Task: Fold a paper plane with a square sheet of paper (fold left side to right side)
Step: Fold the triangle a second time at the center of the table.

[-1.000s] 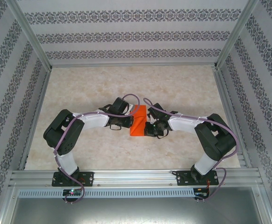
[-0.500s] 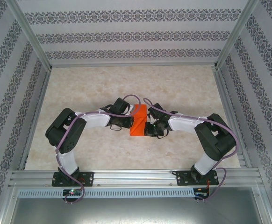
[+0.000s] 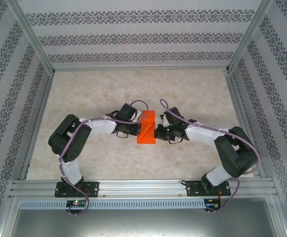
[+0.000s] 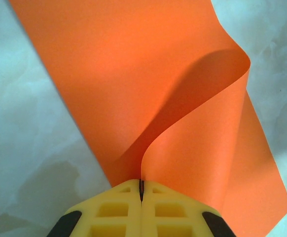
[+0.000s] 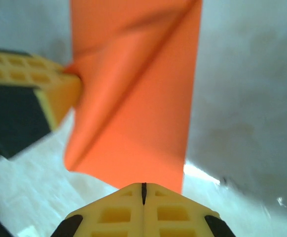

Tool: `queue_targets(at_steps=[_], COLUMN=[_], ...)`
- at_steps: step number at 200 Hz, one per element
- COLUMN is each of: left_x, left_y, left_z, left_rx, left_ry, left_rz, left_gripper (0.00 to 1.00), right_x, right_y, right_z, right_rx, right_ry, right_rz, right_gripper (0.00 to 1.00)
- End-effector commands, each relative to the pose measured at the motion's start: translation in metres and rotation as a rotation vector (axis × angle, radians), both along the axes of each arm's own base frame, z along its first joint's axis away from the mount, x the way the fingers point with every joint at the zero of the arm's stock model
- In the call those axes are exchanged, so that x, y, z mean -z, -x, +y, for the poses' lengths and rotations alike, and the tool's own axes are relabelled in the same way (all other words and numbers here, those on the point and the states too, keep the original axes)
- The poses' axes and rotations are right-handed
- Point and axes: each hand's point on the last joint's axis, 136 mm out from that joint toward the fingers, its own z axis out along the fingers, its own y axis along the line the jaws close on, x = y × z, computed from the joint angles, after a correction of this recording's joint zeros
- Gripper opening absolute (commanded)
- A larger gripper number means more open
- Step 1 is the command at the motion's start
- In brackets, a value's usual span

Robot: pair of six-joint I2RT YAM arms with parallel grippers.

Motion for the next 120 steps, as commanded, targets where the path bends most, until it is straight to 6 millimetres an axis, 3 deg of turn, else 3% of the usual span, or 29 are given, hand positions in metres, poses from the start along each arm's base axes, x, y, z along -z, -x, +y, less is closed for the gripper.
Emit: queue_targets(at_steps=[1, 39, 120], left_x=[0.009, 0.010, 0.011], left_y=[0.001, 0.002, 0.002], left_z=[0.007, 0.007, 0.008], left_rx=[0.010, 0.012, 0.014], left_ry=[-0.032, -0.024, -0.035], left_rz=[0.023, 0.026, 0.028], left_gripper=[0.00, 0.00, 0.00], right_x=[-0.021, -0.025, -0.006], right_y=[-0.024, -0.047, -0.052], right_z=[0.020, 0.032, 0.051], right_rx=[0.037, 0.070, 0.037], right_ry=[-0.166, -0.237, -0.247], right_rz=[-0.064, -0.090, -0.048], right_gripper=[0.00, 0.00, 0.00])
